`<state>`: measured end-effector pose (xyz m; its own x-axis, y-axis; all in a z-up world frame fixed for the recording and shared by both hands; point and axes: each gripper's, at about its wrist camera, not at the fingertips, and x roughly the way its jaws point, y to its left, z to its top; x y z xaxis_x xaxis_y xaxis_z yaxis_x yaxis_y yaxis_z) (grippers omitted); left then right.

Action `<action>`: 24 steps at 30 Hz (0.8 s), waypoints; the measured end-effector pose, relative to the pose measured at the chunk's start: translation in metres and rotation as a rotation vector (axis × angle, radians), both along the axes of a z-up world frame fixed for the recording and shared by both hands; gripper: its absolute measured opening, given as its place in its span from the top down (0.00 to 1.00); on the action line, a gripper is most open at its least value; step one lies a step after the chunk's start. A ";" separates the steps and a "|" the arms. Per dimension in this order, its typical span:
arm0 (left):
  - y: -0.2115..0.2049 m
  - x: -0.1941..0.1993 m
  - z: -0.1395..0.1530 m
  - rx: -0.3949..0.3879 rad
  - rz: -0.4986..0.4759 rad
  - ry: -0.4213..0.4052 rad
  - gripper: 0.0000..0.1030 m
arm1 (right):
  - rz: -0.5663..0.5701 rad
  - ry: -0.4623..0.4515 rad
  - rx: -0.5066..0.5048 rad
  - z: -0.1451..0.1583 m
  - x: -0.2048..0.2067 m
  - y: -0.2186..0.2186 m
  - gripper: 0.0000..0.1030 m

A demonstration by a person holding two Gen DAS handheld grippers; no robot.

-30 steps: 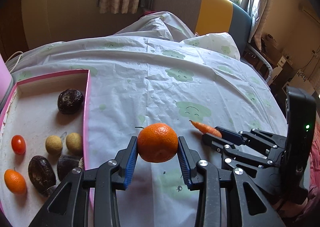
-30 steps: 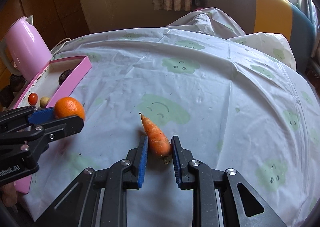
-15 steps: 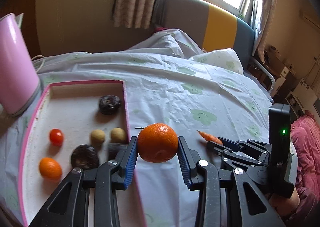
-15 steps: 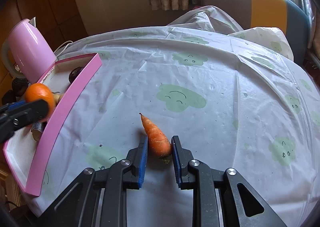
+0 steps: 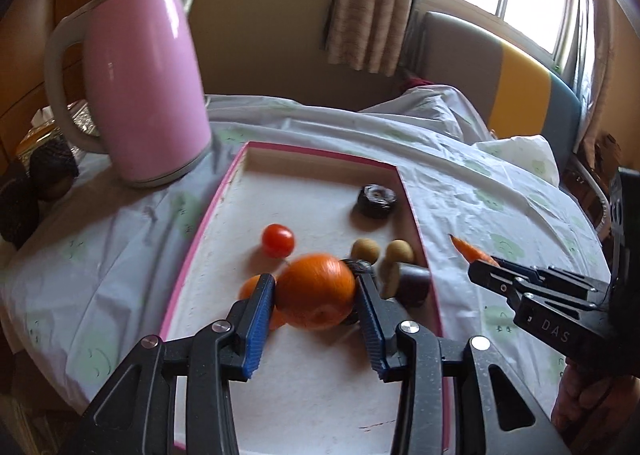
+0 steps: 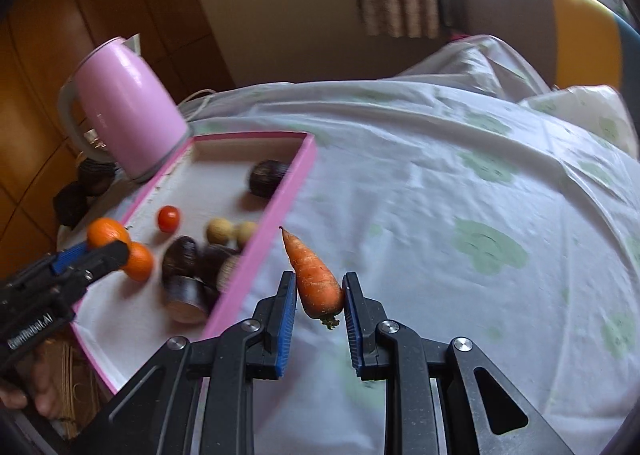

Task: Organize fruits
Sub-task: 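Lower the orange into the tray with the left tool while the right tool drops the carrot there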

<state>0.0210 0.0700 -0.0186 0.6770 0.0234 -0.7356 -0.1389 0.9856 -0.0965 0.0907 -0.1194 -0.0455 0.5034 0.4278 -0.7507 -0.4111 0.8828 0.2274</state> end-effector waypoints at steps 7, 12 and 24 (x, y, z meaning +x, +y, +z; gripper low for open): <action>0.008 -0.014 0.009 0.008 0.027 -0.030 0.51 | 0.076 -0.001 -0.001 0.009 0.006 0.048 0.77; 0.014 -0.021 0.013 0.005 0.041 -0.050 0.51 | 0.104 0.002 -0.025 0.008 0.009 0.072 0.77; 0.024 -0.026 0.014 -0.004 0.076 -0.057 0.51 | 0.120 0.040 -0.030 -0.001 0.014 0.093 0.77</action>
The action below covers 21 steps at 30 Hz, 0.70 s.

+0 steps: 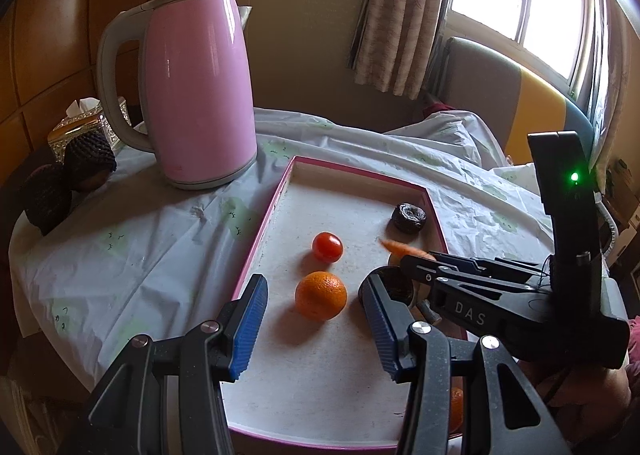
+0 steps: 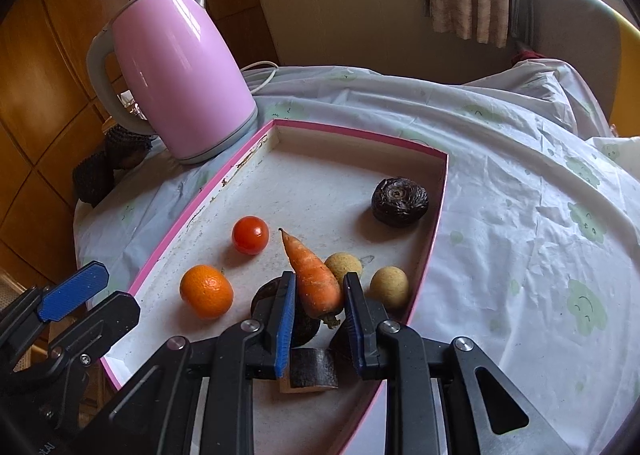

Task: Organize fruits

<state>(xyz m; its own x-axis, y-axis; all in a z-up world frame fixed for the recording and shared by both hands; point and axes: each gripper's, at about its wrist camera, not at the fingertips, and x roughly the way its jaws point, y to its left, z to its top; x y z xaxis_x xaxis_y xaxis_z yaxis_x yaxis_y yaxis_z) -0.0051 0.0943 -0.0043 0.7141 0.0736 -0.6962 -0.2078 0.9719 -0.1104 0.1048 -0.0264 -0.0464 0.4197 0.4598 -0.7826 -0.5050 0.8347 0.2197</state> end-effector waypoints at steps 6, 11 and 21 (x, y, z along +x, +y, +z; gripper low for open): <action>0.000 -0.002 0.002 0.018 0.018 -0.013 0.51 | -0.018 -0.012 0.007 0.002 -0.004 -0.004 0.76; 0.001 -0.002 0.004 0.036 0.040 -0.020 0.51 | -0.068 -0.063 0.008 0.012 -0.020 -0.016 0.56; -0.011 -0.006 0.009 0.070 0.043 -0.037 0.37 | -0.212 -0.119 -0.005 0.018 -0.054 -0.050 0.34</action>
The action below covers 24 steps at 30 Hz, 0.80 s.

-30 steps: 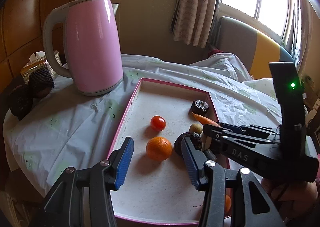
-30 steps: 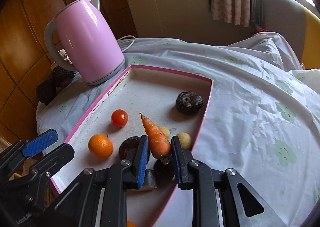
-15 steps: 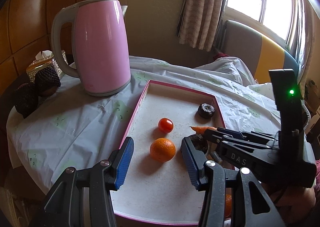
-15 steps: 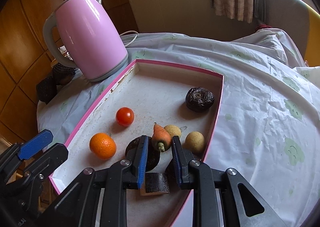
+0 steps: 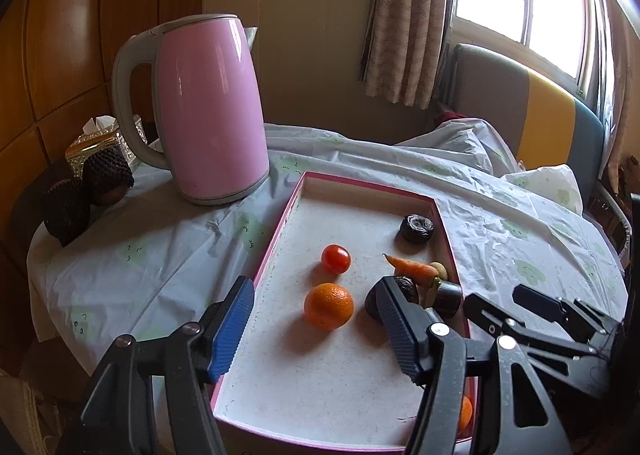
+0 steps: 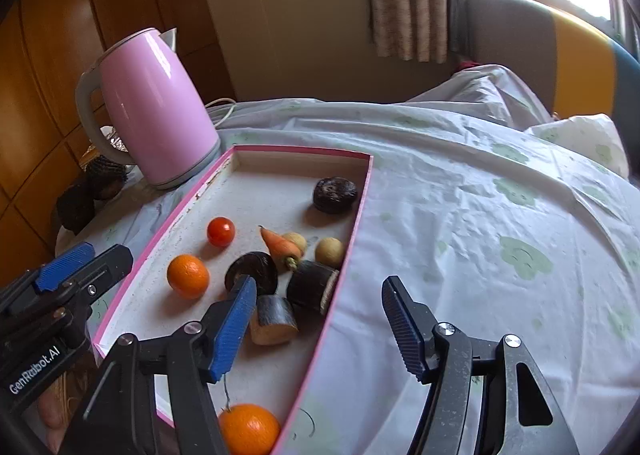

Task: Organize fruits

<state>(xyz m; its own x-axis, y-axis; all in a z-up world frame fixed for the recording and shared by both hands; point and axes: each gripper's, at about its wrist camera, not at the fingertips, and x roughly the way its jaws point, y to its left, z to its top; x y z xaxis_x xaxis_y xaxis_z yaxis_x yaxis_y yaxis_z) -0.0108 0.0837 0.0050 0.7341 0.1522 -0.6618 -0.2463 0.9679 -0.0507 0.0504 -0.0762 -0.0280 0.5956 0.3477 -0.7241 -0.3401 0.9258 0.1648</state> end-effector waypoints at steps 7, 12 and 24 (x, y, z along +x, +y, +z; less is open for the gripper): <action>-0.012 -0.001 0.003 0.053 0.030 0.016 0.31 | -0.041 -0.013 -0.019 -0.002 -0.014 -0.014 0.31; -0.017 -0.008 0.008 0.078 0.036 -0.020 0.31 | -0.054 -0.024 -0.016 -0.002 -0.020 -0.020 0.30; -0.021 -0.015 0.013 0.081 0.036 -0.059 0.32 | -0.054 -0.044 -0.011 0.003 -0.030 -0.019 0.28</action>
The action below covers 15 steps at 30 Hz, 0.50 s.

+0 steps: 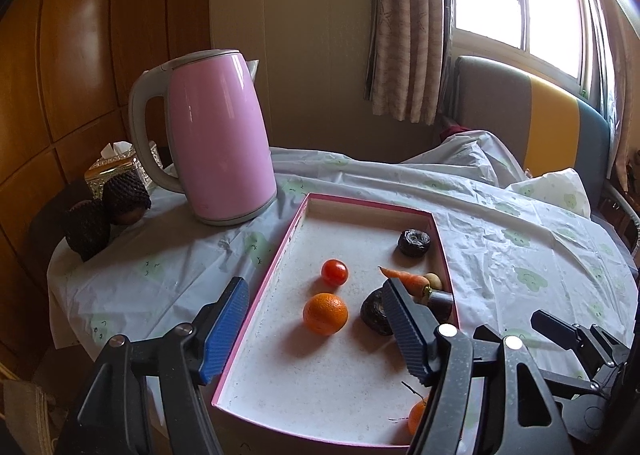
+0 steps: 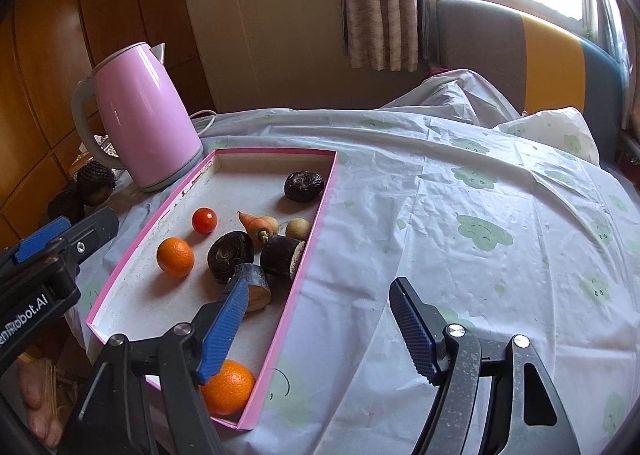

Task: Organize fruits

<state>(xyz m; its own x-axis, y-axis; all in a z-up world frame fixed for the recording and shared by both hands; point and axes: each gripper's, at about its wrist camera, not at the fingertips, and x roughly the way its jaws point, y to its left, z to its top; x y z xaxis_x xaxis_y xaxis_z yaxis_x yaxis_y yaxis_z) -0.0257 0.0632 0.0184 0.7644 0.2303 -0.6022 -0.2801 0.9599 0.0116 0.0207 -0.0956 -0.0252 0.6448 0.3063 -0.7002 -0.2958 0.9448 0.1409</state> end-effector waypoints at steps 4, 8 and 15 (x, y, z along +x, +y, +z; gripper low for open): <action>0.001 -0.001 0.000 0.000 0.003 0.002 0.32 | 0.004 -0.006 -0.004 0.001 -0.002 0.002 0.28; 0.003 -0.001 -0.001 -0.007 0.004 0.011 0.33 | 0.006 -0.008 -0.006 0.001 -0.002 0.003 0.28; 0.005 -0.002 -0.002 -0.007 0.009 0.008 0.33 | 0.007 -0.008 -0.007 0.001 -0.003 0.004 0.28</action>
<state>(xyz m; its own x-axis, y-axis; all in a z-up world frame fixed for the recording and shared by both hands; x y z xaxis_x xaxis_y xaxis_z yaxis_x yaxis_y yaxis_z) -0.0277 0.0681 0.0165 0.7573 0.2324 -0.6103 -0.2883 0.9575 0.0069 0.0178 -0.0912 -0.0244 0.6485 0.3056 -0.6972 -0.3034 0.9438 0.1314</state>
